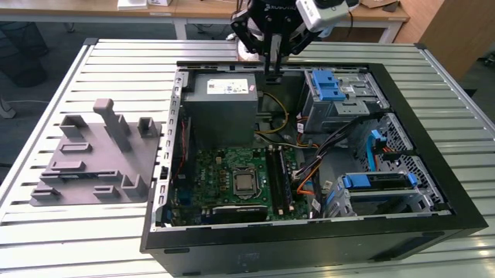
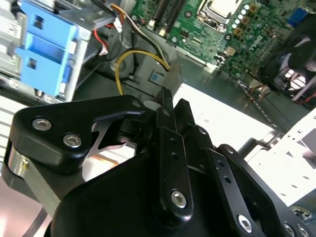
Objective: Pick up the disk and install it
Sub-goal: 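Insert the first disk wire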
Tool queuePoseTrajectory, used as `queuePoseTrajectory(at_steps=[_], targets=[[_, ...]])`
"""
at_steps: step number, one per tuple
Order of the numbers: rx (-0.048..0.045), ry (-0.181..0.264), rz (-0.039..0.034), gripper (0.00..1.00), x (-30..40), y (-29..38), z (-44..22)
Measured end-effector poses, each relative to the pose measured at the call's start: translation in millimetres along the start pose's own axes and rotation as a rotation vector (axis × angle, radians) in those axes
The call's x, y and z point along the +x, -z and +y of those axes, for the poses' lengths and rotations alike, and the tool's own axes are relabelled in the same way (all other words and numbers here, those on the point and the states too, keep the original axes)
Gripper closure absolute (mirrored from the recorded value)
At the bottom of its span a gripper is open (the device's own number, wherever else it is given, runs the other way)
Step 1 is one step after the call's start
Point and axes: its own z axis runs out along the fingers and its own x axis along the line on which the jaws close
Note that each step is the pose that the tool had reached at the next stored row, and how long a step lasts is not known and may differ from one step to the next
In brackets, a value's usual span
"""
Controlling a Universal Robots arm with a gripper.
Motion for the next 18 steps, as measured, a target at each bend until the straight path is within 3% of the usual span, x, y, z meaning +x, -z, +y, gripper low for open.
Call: queuePoseTrajectory(at_steps=[5, 18], targets=[[0.0002, 0.000, 0.0001, 0.76, -14.0, -0.3, 1.0], [0.0001, 0.000, 0.0000, 0.76, -39.9, -1.1, 3.0]])
